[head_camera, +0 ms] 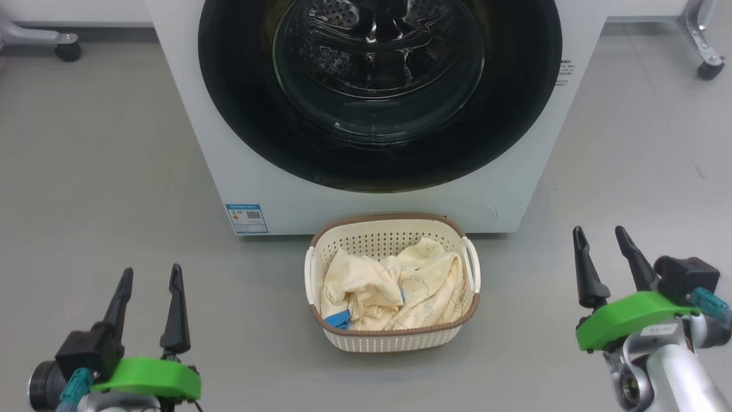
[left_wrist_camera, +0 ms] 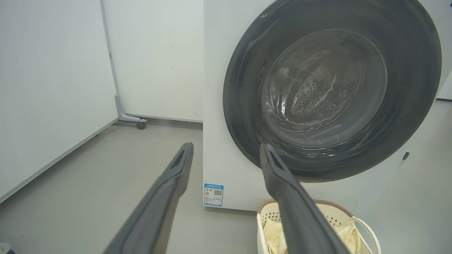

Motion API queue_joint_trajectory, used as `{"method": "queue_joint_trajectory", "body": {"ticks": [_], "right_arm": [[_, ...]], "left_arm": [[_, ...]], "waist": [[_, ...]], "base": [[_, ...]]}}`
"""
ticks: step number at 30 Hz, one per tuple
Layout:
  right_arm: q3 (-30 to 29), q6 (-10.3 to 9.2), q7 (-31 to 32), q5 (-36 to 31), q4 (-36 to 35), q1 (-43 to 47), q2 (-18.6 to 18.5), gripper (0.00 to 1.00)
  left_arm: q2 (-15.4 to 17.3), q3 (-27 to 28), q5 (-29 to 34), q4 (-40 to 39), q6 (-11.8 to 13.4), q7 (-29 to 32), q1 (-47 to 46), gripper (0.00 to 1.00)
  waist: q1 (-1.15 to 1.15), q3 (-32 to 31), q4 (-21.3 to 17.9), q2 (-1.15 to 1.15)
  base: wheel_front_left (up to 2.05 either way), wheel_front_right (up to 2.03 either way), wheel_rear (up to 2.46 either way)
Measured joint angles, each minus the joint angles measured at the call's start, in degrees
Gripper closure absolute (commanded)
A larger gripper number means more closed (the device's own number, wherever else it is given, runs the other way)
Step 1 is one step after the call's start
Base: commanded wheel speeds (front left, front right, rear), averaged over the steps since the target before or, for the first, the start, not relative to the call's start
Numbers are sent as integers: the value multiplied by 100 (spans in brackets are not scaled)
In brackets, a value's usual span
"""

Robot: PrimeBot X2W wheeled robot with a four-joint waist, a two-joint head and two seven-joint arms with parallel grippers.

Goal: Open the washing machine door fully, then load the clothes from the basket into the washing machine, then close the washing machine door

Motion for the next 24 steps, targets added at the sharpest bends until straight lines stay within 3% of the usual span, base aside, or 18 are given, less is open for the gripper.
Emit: {"method": "queue_joint_trajectory", "body": {"ticks": [24], "right_arm": [[-32,0,-11,-1,5,0,0,0]], "left_arm": [[1,5,-1,12,-49,0,0,0]], "waist": [[0,2,-23,0]], "base": [[0,0,0]]}}
